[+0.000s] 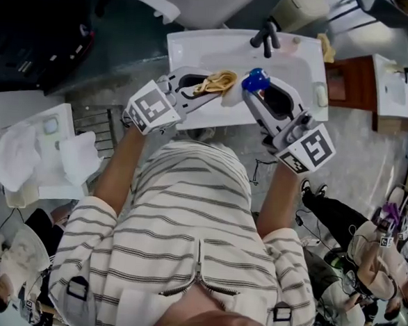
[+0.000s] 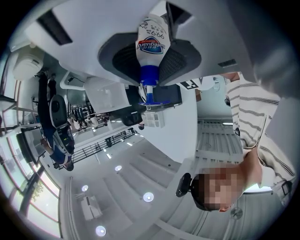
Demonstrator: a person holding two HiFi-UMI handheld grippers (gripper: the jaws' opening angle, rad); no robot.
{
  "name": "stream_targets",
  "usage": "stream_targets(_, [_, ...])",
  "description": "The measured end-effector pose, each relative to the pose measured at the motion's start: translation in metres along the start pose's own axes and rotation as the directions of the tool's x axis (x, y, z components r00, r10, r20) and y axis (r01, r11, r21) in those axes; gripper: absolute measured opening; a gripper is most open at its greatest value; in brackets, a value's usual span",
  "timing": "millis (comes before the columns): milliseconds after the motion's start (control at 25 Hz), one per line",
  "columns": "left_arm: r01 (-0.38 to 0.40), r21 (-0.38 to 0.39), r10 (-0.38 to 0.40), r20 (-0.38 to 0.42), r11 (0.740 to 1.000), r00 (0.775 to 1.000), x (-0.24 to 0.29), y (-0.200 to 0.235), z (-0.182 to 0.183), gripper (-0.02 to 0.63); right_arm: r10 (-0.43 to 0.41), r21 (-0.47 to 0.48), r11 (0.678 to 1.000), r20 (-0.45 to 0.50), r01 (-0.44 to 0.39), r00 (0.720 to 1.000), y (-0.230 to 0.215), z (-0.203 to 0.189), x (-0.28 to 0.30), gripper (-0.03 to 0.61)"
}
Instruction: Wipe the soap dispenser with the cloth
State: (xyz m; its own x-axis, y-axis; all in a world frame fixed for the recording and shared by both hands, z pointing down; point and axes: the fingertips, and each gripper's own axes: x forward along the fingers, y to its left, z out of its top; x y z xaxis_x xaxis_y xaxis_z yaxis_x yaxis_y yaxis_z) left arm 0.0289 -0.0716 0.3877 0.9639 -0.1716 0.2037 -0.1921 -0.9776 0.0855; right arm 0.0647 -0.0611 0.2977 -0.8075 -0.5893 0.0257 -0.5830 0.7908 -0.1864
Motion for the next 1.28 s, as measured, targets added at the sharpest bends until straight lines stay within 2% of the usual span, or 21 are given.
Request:
stream_targets(280, [-0.040,-0.052,0.042,0.031,0.998,0.999,-0.006,-0.002,0.000,0.095,-0.043,0.006,0.999,-0.013,0.043,0.999,-0.004,-0.005,0.001,0.126])
stream_targets(640, [-0.085,-0.060,0.090,0.083,0.995,0.992,-0.011,0.002,0.013,0.095,-0.119,0.005,0.993,-0.017,0.119,0.993,-0.013,-0.009,0.006,0.126])
stream_targets(800, [-0.101,-0.075,0.107,0.084,0.992,0.991,-0.011,0.007,0.019,0.095,-0.149,-0.001,0.989,-0.016,0.149,0.989,-0.016,-0.010,0.009,0.126])
stream_targets(1280, [-0.226,-0.112,0.236,0.086,0.968,0.968,-0.008,0.023,0.029,0.095,-0.331,-0.005,0.944,-0.011,0.331,0.944,-0.034,-0.016,0.015,0.126])
